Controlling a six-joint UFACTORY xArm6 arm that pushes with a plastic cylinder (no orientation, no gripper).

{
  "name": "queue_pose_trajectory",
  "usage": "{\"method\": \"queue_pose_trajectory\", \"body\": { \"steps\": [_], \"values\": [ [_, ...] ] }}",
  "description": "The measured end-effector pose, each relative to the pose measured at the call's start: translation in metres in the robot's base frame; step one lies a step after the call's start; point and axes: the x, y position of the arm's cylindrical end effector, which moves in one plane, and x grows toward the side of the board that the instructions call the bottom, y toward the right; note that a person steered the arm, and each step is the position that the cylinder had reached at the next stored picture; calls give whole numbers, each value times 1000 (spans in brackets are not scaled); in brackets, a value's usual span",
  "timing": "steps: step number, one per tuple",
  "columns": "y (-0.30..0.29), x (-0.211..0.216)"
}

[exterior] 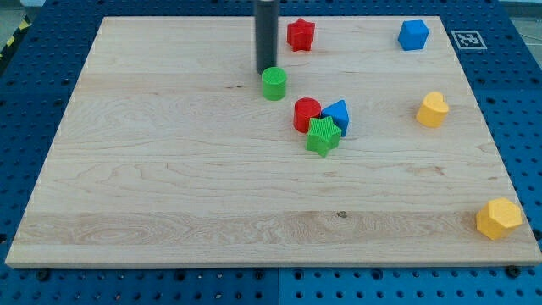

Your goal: Slightly push the blue triangle into the red circle

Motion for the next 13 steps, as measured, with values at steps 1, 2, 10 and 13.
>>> {"method": "queue_pose_trajectory", "body": {
  "steps": [1, 2, 10, 13],
  "values": [
    [-8, 4],
    [19, 25],
    [188, 51],
    [222, 72]
  ]
}}
